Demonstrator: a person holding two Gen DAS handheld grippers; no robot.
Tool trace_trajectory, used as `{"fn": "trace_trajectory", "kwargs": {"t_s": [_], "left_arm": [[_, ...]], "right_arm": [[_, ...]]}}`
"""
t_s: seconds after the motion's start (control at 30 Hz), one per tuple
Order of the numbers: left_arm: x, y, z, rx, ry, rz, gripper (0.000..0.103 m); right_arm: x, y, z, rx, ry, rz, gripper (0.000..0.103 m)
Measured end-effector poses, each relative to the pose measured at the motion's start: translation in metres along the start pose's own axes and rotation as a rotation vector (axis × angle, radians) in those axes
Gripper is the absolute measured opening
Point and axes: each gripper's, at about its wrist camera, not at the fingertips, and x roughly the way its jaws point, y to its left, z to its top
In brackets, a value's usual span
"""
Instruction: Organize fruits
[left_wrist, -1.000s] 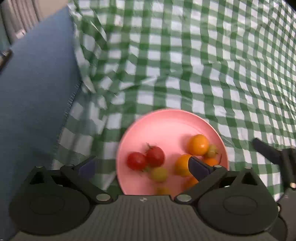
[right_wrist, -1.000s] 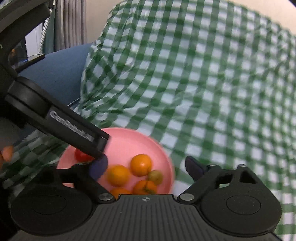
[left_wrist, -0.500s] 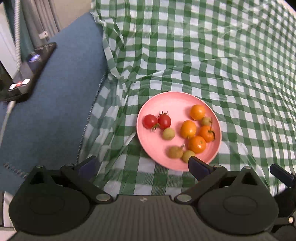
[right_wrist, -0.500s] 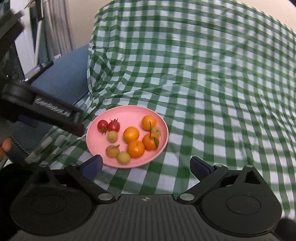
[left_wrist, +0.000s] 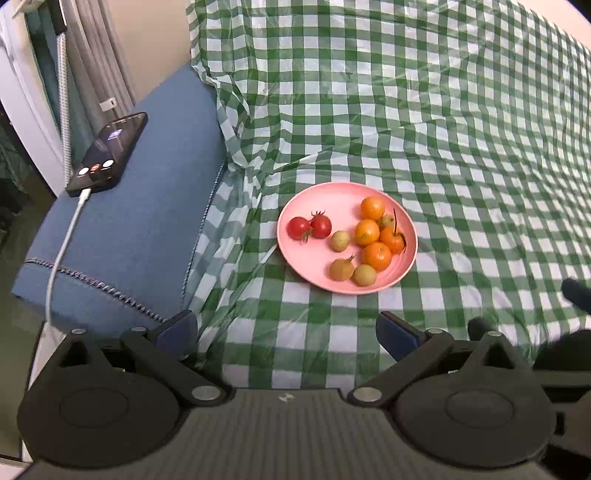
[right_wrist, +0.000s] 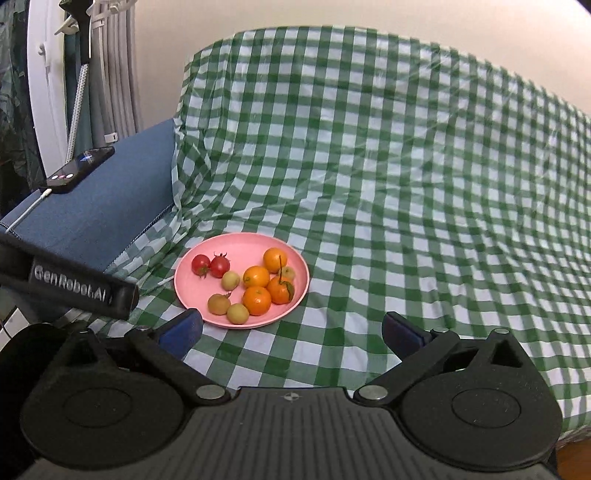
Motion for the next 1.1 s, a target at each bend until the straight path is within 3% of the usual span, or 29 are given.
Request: {"fn": "trace_trajectory", "kwargs": {"t_s": [0.23,0.5,0.63,0.83,1.1], "left_arm": [[-0.020,0.001,-0.009,-0.004,-0.066,0.062,0.103],[-0.033,0.012,-0.013,-0.064,-0.120,0.072,0.103],[-0.032,0.018,-0.014,-0.101,-0.081,0.024,0.103],[-0.010,0.022,-0.018,-0.093,-0.008,0.013,0.103],[0.022,0.019,-0.024,-0.053,0.020,0.046,0.103]], "right_arm": [[-0.019,-0.002,0.001,-0.004,-0.048,-0.027,0.102],[-0.031,-0.004,-0.002,0.004,-0.070,-0.045,0.102],[-0.033,-0.002,-0.002,0.004,-0.080,-0.034,0.102],[-0.026,-0.001,-0.003,0.008,-0.069,-0.021,0.102],[-0.003,-0.001,-0.003,0.018,-0.013,-0.032,0.102]]}}
